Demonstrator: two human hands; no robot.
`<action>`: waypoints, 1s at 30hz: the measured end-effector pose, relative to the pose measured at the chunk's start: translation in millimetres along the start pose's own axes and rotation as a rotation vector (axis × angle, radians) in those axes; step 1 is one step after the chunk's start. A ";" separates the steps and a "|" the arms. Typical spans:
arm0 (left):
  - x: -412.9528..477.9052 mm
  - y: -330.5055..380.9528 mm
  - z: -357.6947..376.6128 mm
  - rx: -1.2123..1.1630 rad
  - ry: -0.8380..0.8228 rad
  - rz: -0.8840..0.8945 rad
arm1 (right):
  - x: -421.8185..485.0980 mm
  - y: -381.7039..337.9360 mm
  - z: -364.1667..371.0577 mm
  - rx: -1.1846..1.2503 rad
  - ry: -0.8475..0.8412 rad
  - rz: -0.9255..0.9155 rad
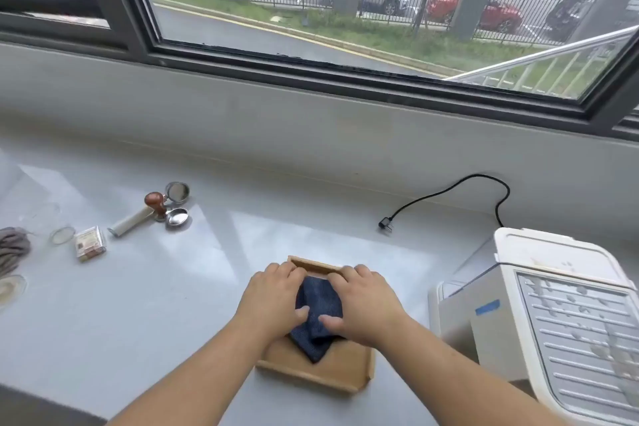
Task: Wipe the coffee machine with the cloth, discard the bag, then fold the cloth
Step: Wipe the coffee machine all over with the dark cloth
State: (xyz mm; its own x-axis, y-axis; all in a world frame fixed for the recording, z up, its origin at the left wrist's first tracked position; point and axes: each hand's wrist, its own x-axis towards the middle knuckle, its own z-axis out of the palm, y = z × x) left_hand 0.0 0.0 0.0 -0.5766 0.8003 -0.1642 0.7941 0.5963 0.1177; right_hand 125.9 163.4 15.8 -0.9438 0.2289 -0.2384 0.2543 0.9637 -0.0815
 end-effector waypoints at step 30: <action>-5.7 -3.2 51.3 -0.180 -0.129 -0.078 | 8.9 -15.1 42.9 0.230 0.021 0.009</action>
State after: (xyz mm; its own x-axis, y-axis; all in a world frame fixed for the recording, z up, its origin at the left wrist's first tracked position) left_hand 10.6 -9.7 -49.6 -0.5962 0.7437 -0.3025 0.6944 0.6668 0.2706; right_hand 122.8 145.0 -26.6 -0.9448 0.2427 -0.2200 0.3021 0.9052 -0.2988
